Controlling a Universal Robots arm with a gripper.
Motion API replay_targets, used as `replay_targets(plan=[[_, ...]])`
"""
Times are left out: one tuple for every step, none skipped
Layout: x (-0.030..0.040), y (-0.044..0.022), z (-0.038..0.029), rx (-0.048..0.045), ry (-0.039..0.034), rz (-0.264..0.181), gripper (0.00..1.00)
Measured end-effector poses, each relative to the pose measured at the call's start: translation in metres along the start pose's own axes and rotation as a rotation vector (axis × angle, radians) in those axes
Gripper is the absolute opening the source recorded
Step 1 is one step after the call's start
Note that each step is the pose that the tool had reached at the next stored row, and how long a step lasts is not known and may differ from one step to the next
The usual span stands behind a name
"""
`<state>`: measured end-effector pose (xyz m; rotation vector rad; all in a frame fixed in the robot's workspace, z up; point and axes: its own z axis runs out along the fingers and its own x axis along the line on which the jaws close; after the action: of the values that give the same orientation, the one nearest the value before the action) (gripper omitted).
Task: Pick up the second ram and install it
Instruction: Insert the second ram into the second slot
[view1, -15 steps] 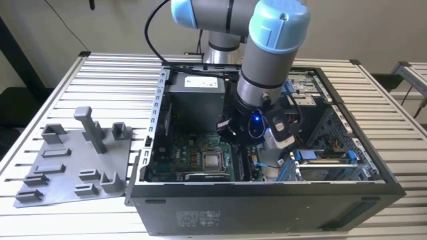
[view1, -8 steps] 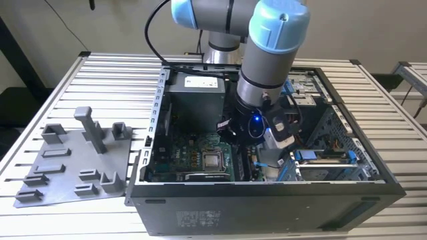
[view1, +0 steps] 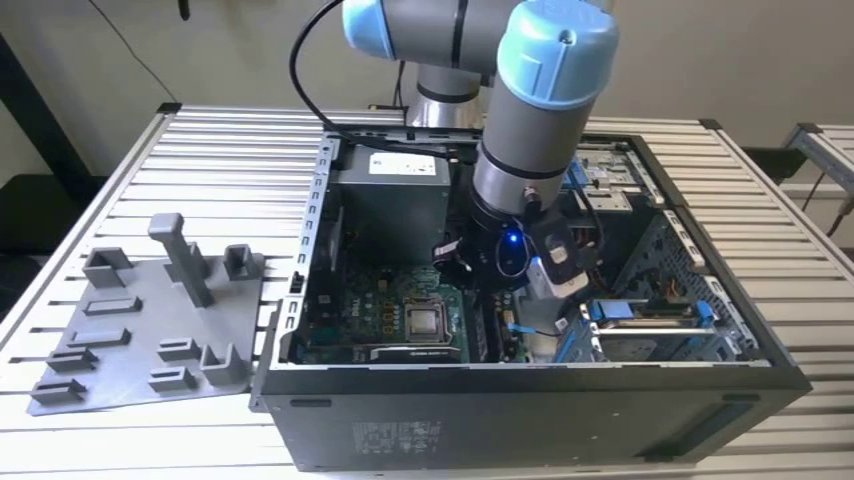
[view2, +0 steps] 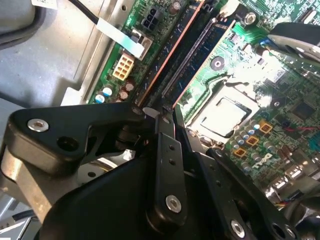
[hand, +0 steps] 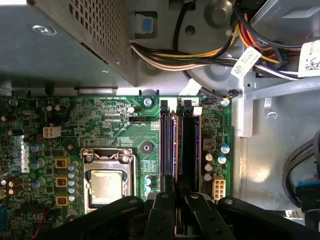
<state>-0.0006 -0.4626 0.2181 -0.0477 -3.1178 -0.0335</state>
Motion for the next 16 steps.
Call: replay_targets(plan=[[0.0,0.0,0.0,0.0,0.0,0.0,0.14],[0.0,0.0,0.0,0.0001,0.0,0.0,0.14],[0.0,0.0,0.0,0.0,0.0,0.0,0.14],[0.0,0.0,0.0001,0.0,0.0,0.0,0.14],[0.0,0.0,0.0001,0.0001,0.0,0.0,0.14],[0.0,0.0,0.0001,0.0,0.0,0.0,0.14],[0.0,0.0,0.0001,0.0001,0.0,0.0,0.14],[0.0,0.0,0.0001,0.0001,0.0,0.0,0.14],[0.0,0.0,0.0001,0.0,0.0,0.0,0.14],[0.0002,0.0,0.0002,0.0,-0.0001,0.0,0.14],[0.0005,0.0,0.0002,0.0,0.0,-0.001,0.14],[0.0005,0.0,0.0002,0.0,0.0,-0.001,0.14],[0.0005,0.0,0.0007,-0.0002,0.0,-0.001,0.14],[0.0004,0.0,0.0015,-0.0004,-0.0001,-0.001,0.14],[0.0004,0.0,0.0022,-0.0002,0.0,-0.001,0.14],[0.0004,-0.0001,0.0027,0.0001,0.0,-0.001,0.14]])
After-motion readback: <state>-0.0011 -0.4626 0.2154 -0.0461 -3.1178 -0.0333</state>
